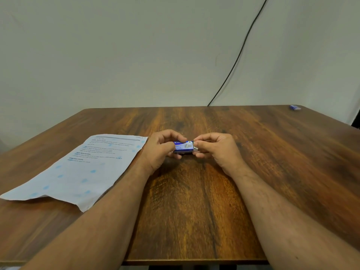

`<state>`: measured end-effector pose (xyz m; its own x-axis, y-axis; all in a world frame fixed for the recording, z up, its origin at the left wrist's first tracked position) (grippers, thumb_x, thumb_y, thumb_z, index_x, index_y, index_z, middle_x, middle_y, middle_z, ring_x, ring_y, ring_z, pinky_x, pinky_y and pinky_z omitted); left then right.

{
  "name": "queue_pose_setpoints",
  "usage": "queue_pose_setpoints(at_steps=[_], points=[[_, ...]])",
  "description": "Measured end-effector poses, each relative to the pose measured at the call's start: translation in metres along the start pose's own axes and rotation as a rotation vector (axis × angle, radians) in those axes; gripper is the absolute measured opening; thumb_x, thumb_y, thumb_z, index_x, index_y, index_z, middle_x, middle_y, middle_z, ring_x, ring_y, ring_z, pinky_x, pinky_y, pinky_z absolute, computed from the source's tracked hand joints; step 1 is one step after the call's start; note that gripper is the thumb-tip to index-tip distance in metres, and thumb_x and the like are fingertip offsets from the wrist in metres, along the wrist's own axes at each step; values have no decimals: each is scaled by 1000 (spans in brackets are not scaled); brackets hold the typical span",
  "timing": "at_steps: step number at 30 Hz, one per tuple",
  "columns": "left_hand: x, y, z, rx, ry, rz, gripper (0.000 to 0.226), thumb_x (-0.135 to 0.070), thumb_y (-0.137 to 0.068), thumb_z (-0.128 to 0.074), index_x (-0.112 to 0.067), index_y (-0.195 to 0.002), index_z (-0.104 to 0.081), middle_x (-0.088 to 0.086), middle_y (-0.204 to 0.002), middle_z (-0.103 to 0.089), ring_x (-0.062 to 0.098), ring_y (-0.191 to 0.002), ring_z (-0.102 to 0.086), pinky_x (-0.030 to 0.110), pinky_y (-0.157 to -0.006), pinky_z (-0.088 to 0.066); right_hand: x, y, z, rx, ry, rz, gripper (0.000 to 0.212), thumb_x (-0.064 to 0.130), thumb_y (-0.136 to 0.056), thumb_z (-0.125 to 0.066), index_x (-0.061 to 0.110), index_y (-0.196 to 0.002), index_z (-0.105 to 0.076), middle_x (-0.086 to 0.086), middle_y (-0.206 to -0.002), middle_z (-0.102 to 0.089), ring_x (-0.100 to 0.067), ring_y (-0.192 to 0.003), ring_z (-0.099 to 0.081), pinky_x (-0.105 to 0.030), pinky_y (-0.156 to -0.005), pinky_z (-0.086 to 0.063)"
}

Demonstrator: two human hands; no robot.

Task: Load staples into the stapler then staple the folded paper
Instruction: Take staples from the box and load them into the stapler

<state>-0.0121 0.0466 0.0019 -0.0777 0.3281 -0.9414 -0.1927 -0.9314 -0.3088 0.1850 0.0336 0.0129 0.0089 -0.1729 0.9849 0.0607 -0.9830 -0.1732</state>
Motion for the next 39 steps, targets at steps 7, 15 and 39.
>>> queue_pose_setpoints(at_steps=[7, 15, 39], points=[[-10, 4, -11, 9, -310, -18, 41, -28, -72, -90, -25, -109, -74, -4, -105, -73, 22, -89, -72, 35, -65, -64, 2, 2, 1, 30, 56, 22, 8, 6, -86, -76, 8, -93, -80, -15, -93, -77, -25, -76, -76, -27, -64, -62], [-12, 5, -5, -185, -161, -141, 58, -12, -69, -91, -25, -116, -59, 0, -107, -73, 16, -95, -75, 24, -71, -60, -1, -1, 0, 35, -147, -56, 10, 0, -86, -74, 9, -84, -78, -12, -83, -75, -22, -72, -72, -21, -59, -61], [-8, 1, -10, -29, -88, -21, 35, -9, -83, -80, -17, -114, -67, 8, -96, -78, 24, -76, -75, 31, -65, -60, -4, -3, 1, 84, -57, -21, 6, -1, -84, -76, 2, -88, -77, -11, -80, -75, -22, -73, -70, -27, -67, -61]])
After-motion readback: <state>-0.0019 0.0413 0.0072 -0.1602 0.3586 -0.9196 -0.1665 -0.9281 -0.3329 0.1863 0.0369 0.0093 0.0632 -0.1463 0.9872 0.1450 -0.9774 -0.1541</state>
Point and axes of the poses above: each hand's wrist, its own y-axis away from the middle knuckle, its own z-axis out of the back of the hand, x = y × z, the point moved 2 cm from there along -y, towards the middle knuckle
